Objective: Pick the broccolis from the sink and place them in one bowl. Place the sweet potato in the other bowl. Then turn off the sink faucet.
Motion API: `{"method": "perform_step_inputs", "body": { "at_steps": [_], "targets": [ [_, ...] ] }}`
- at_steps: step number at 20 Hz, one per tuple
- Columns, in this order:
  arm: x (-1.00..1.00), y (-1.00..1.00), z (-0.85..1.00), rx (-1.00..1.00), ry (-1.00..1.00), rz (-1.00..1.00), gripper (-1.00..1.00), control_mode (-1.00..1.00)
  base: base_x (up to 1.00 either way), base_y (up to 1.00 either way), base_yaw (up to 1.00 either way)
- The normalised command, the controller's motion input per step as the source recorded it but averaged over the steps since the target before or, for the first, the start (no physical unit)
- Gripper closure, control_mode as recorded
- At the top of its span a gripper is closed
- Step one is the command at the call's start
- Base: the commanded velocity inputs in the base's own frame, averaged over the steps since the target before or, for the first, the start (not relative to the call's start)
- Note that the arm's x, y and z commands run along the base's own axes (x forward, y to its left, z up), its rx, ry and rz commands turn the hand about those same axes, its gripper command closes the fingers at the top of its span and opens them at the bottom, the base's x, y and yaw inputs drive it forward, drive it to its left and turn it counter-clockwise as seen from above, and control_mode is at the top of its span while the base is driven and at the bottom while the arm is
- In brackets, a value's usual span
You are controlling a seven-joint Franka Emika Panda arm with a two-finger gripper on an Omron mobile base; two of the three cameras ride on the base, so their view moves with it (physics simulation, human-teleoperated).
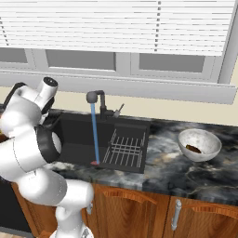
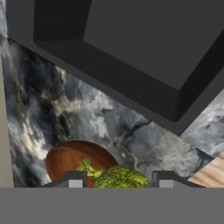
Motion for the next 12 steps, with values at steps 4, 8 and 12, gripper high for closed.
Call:
{"method": "perform_step_inputs", "body": {
  "at_steps": [4,8,12],
  "targets": [
    [0.0,0.45,0.0,0.0,0.11,0.0,1.0,-1.0,0.0,0.0,0.0],
    [0.0,0.46,0.0,0.0,0.12,0.0,1.0,-1.0,0.0,0.0,0.0],
    [0.05,0.48,0.0,0.0,0.13,0.0,1.0,-1.0,0.0,0.0,0.0]
  ]
}}
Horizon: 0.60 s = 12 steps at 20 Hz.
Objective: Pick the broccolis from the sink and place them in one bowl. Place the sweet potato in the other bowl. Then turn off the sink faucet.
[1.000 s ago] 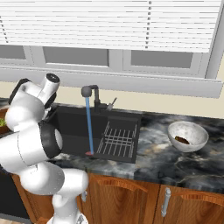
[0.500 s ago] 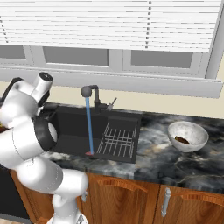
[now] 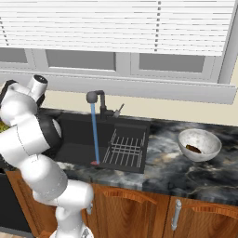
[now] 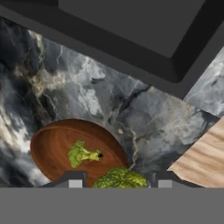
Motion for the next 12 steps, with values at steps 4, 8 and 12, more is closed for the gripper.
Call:
{"method": "perform_step_inputs", "body": {
  "at_steps": [4,8,12],
  "targets": [
    [0.11,0.5,0.0,-0.02,0.13,0.0,1.0,-1.0,0.0,0.0,0.0],
    [0.24,0.39,-0.12,-0.07,0.13,0.0,1.0,-1.0,0.0,0.0,0.0],
    [0.24,0.36,-0.19,-0.09,0.14,0.0,1.0,-1.0,0.0,0.0,0.0]
  ]
}}
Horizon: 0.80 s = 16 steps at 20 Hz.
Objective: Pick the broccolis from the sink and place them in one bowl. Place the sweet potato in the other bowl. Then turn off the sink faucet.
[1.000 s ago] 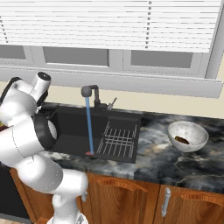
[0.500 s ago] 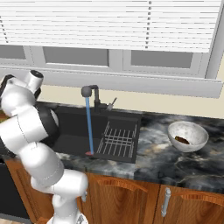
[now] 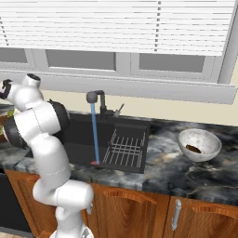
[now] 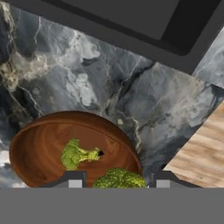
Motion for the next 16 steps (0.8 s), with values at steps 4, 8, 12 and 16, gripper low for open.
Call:
{"method": "perform_step_inputs", "body": {
  "at_steps": [4,8,12,16],
  "targets": [
    [0.23,0.33,-0.26,-0.1,0.16,0.0,1.0,-1.0,0.0,0.0,0.0],
    [0.24,0.35,-0.22,-0.1,0.16,0.0,1.0,-1.0,0.0,0.0,0.0],
    [0.21,0.34,-0.22,-0.1,0.14,0.0,1.0,-1.0,0.0,0.0,0.0],
    [0.15,0.33,-0.28,-0.12,0.13,0.0,1.0,-1.0,0.0,0.0,0.0]
  ]
}}
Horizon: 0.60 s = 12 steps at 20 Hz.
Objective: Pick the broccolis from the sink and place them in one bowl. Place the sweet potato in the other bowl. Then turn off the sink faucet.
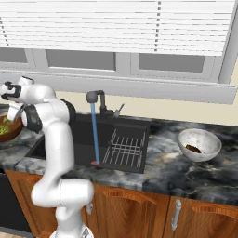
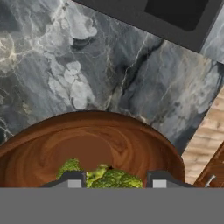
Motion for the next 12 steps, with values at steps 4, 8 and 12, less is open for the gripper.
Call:
{"method": "perform_step_inputs", "body": {
  "at_steps": [4,8,12],
  "targets": [
    [0.14,0.31,-0.26,-0.12,0.11,0.0,1.0,-1.0,0.0,0.0,0.0],
    [0.11,0.21,-0.29,-0.11,0.1,0.0,1.0,-1.0,0.0,0.0,0.0],
    [0.06,0.14,-0.2,-0.09,0.06,0.0,1.0,-1.0,0.0,0.0,0.0]
  ]
}}
